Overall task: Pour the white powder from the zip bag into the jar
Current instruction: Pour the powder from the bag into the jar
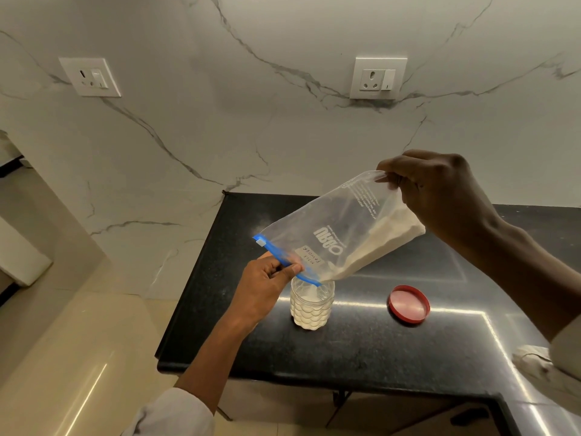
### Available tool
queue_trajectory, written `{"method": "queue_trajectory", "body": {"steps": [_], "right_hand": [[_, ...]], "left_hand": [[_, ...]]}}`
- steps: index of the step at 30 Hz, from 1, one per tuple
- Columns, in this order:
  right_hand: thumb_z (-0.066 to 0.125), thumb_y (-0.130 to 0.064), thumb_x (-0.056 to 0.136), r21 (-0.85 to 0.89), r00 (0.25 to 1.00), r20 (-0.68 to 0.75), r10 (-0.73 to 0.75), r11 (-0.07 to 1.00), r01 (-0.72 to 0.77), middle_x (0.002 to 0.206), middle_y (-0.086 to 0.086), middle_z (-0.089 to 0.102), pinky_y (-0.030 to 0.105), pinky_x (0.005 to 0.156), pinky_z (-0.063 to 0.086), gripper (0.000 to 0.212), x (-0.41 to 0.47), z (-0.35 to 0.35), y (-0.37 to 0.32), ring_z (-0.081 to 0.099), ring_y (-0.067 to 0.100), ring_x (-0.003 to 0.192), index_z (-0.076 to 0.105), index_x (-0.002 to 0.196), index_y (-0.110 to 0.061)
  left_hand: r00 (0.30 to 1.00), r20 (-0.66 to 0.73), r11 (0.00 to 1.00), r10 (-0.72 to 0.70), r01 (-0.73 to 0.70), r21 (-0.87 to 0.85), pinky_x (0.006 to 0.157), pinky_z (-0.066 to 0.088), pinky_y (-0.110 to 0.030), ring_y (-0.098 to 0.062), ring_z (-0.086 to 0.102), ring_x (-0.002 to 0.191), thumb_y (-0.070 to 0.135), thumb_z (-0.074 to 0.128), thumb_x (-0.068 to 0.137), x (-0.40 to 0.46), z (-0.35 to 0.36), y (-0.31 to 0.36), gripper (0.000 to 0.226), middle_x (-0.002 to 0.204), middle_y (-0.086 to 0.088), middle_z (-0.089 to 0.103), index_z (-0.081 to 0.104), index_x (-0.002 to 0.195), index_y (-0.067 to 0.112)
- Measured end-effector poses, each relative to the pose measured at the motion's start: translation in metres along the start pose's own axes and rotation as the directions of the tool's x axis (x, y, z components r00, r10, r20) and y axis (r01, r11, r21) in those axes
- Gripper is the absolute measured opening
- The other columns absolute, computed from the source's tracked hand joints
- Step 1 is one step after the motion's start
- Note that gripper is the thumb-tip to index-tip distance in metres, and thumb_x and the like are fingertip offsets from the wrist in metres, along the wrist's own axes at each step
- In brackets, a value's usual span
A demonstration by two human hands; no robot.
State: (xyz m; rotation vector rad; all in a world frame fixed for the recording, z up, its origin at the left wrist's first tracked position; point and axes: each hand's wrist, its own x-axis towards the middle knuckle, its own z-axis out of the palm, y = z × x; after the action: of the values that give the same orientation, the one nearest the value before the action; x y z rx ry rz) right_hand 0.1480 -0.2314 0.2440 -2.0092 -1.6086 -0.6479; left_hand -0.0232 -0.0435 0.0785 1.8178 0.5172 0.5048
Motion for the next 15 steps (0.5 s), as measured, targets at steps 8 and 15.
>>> {"method": "queue_trajectory", "body": {"steps": [8, 15], "right_hand": [[0.061, -0.004, 0.088, 0.010, 1.000, -0.002, 0.004, 1.000, -0.004, 0.081, 0.014, 0.070, 0.026, 0.066, 0.054, 0.018, -0.0021, -0.0007, -0.0011, 0.058, 0.012, 0.069, 0.072, 0.100, 0.003], [0.059, -0.005, 0.088, 0.000, 1.000, -0.018, -0.007, 1.000, 0.007, 0.080, 0.014, 0.069, 0.028, 0.064, 0.055, 0.018, -0.0015, -0.0002, 0.0001, 0.059, 0.014, 0.066, 0.072, 0.099, 0.002]], "left_hand": [[1.000, -0.017, 1.000, 0.011, -0.011, 0.015, 0.071, 0.051, -0.006, 0.009, 0.065, 0.081, 0.024, 0.065, 0.089, -0.0001, -0.0004, -0.0002, 0.010, 0.088, 0.016, 0.068, 0.068, 0.098, 0.019], [1.000, -0.019, 1.000, 0.006, -0.006, 0.017, 0.075, 0.052, -0.008, 0.005, 0.066, 0.086, 0.025, 0.065, 0.089, 0.0014, 0.0000, -0.0027, 0.018, 0.092, 0.012, 0.070, 0.069, 0.103, 0.016]]}}
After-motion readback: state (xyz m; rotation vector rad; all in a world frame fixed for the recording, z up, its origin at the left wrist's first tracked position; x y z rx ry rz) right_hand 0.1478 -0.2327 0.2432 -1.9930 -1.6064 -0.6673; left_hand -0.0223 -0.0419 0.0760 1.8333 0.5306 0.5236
